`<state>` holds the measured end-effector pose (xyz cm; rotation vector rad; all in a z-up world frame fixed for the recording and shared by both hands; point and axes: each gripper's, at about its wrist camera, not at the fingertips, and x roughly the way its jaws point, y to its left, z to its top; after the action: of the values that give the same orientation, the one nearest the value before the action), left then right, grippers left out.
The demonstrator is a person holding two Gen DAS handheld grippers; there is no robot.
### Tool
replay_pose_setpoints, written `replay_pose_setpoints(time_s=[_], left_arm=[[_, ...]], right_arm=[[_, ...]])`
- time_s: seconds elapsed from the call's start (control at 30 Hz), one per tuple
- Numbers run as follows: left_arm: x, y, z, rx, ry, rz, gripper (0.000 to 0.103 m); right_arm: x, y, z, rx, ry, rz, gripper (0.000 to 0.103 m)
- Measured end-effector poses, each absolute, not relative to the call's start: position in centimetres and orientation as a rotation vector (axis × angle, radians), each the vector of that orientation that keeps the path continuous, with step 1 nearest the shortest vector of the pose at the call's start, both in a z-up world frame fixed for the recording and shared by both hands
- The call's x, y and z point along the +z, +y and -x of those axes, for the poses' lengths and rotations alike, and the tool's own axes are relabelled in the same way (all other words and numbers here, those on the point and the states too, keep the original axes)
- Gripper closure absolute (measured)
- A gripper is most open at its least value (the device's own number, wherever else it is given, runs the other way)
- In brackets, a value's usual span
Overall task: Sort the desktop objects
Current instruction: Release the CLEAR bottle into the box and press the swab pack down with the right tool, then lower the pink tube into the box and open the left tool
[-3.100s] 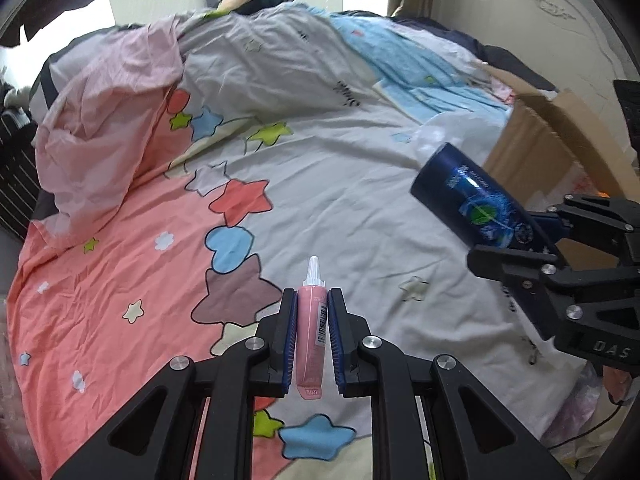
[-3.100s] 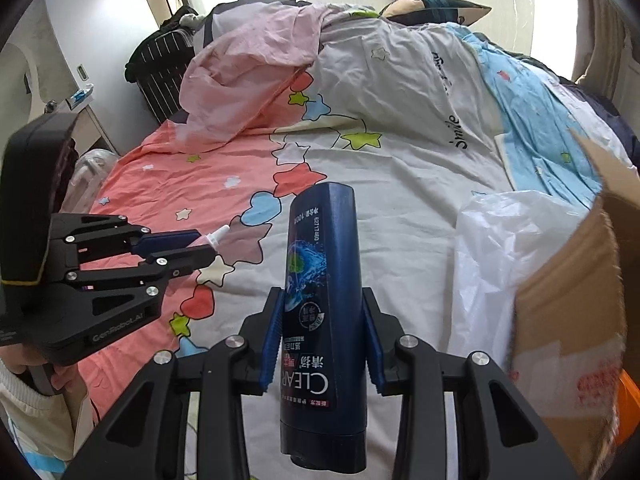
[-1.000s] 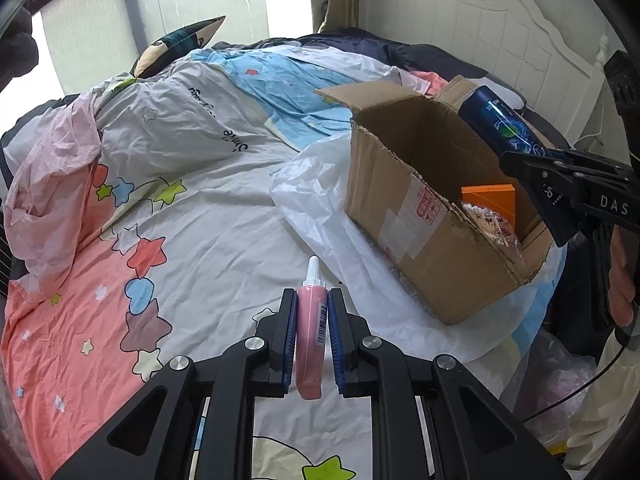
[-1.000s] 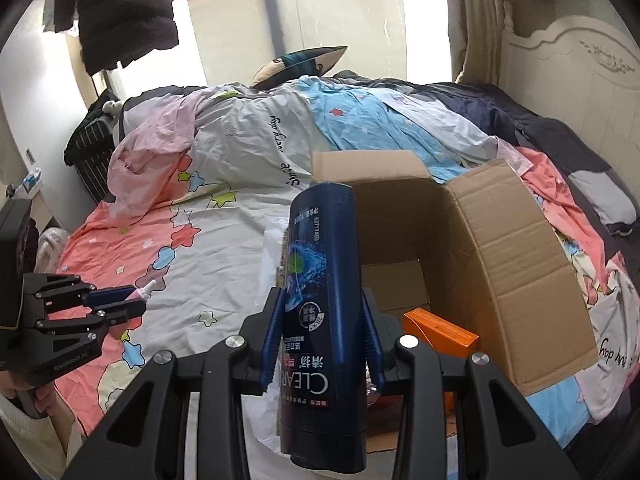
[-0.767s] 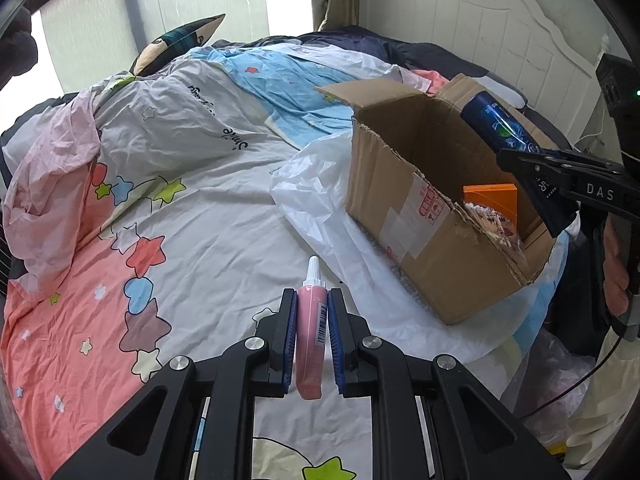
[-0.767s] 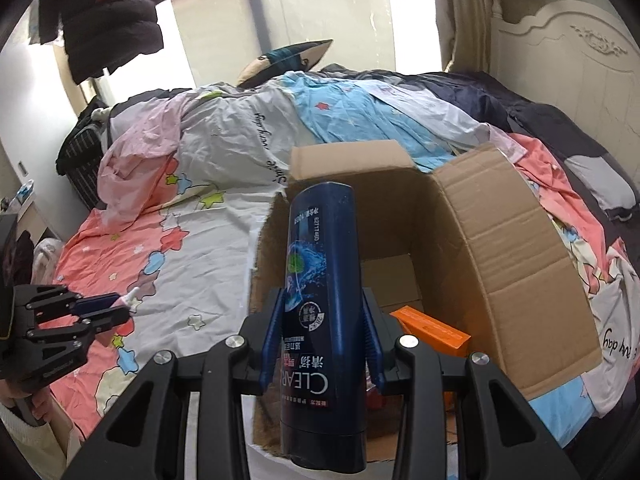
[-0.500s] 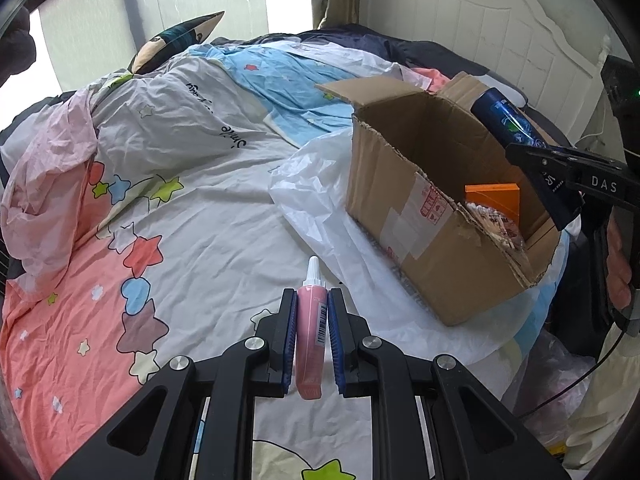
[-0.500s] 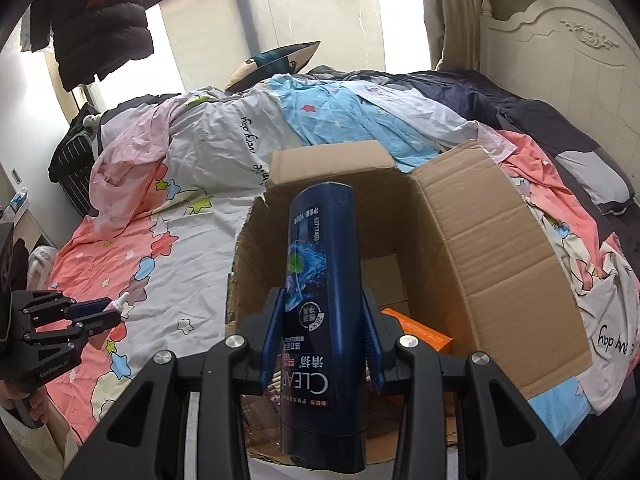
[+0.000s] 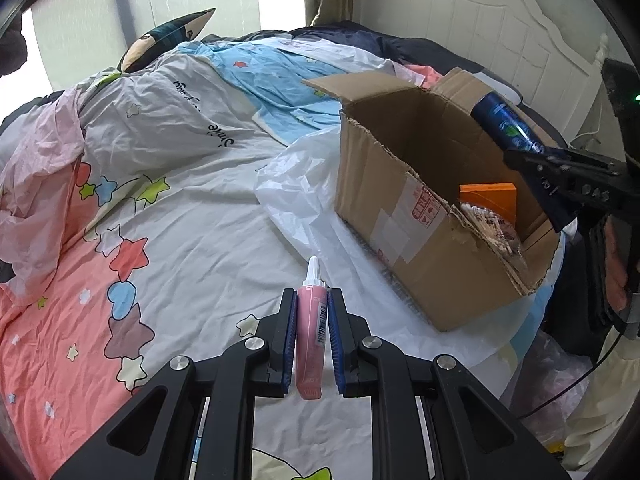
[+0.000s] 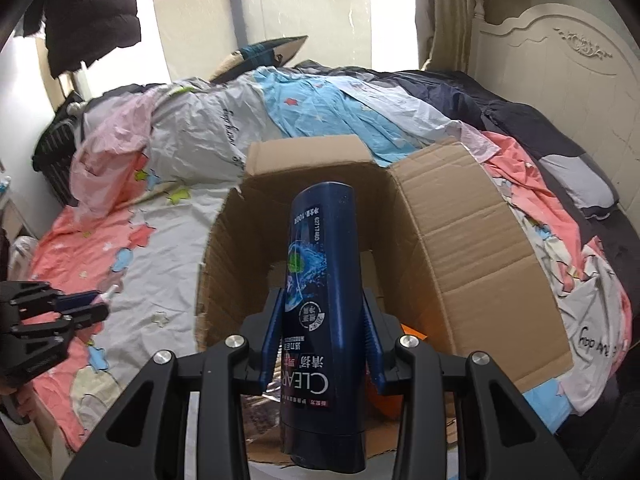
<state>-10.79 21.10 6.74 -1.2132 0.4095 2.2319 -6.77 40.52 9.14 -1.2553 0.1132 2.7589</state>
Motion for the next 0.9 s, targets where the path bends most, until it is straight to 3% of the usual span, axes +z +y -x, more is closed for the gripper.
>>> replay_pose_setpoints(time_s=[0.33,0.9], left_arm=[[7.1,21.6,11.0,2.224,0.401,1.210,0.088],[9.9,28.4,9.5,2.155,0.426,1.104,0.088]], right_arm=[[8.7,39.3,6.7,2.752,0.050,1.271,0.054],[7.1,38.5,6.4,2.744,-0.050,1.355,0.053]])
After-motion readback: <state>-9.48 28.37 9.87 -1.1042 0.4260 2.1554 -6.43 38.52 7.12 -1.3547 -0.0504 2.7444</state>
